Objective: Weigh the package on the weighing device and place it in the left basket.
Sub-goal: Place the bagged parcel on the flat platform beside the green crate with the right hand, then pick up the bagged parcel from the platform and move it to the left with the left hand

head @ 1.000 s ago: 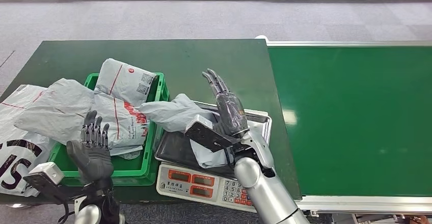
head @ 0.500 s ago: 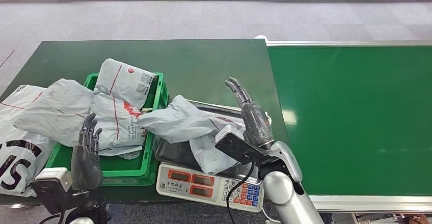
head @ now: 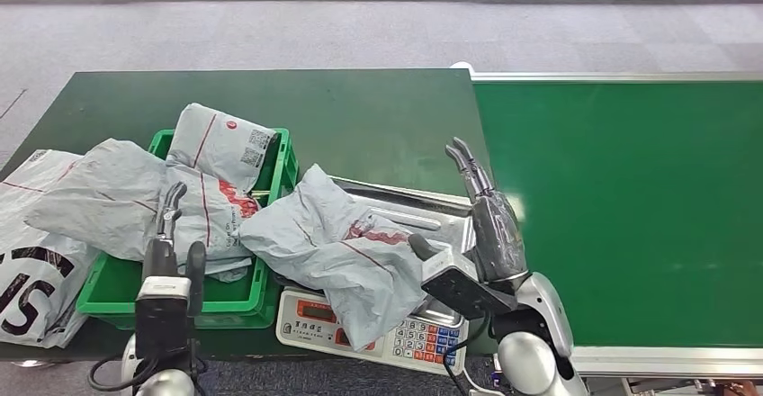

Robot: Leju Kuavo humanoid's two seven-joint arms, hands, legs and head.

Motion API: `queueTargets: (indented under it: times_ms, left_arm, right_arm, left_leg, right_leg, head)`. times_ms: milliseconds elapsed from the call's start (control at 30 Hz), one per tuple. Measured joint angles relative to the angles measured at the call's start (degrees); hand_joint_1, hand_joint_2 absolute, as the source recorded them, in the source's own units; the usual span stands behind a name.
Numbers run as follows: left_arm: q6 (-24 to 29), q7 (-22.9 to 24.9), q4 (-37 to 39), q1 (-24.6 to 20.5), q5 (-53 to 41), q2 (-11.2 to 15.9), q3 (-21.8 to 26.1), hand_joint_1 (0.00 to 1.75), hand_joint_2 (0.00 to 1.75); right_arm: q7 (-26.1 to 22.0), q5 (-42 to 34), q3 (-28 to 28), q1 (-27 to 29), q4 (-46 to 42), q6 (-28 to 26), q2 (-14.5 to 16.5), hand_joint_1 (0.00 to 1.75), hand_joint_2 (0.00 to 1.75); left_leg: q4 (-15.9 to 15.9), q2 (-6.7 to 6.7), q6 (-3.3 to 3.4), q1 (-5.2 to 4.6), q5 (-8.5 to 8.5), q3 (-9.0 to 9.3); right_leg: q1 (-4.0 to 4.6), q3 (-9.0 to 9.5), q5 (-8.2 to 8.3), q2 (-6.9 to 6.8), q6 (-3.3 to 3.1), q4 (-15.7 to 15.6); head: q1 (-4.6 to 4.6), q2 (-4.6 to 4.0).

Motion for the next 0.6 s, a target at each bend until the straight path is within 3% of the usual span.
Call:
queueTargets:
  times_ms: [233, 433, 567, 600]
  left_arm:
    - [-5.8, 1.8, 5.3, -5.8, -6.4, 4.4, -5.2, 0.00, 0.00]
    - [-6.0, 2.1, 7.9, -7.9, -7.1, 6.1, -7.6, 0.00, 0.00]
    - [-7.6, 3.2, 9.5, -9.2, -10.0, 7.2, -9.1, 0.00, 1.75]
    - [-8.5, 3.8, 10.4, -10.1, -11.5, 7.7, -9.9, 0.00, 1.75]
  right_arm:
    - [-6.8, -4.0, -1.8, 4.6, -5.2, -2.4, -0.9, 0.00, 1.75]
    - [-7.7, -4.6, -2.7, 6.0, -6.9, -2.8, -1.2, 0.00, 1.75]
    - [-9.7, -6.4, -3.2, 6.2, -7.4, -3.2, -1.3, 0.00, 1.75]
    - [-10.4, -7.2, -3.3, 6.3, -7.6, -3.4, -1.3, 0.00, 1.75]
  left_leg:
    - [0.0, 0.05, -0.01, 0.00, 0.00, 0.02]
    - [0.0, 0.10, -0.01, 0.00, 0.00, 0.03]
    - [0.0, 0.08, -0.01, 0.00, 0.00, 0.03]
    - [0.0, 0.06, -0.01, 0.00, 0.00, 0.03]
  right_leg:
    - [0.00, 0.03, 0.01, 0.04, 0.00, 0.0]
    - [0.00, 0.01, 0.02, 0.09, 0.00, 0.0]
    - [0.00, 0.00, 0.02, 0.09, 0.00, 0.0]
    - [0.00, 0.00, 0.02, 0.08, 0.00, 0.0]
  head:
    - [0.01, 0.00]
    - [0.01, 0.00]
    - [0.01, 0.00]
    - [0.00, 0.00]
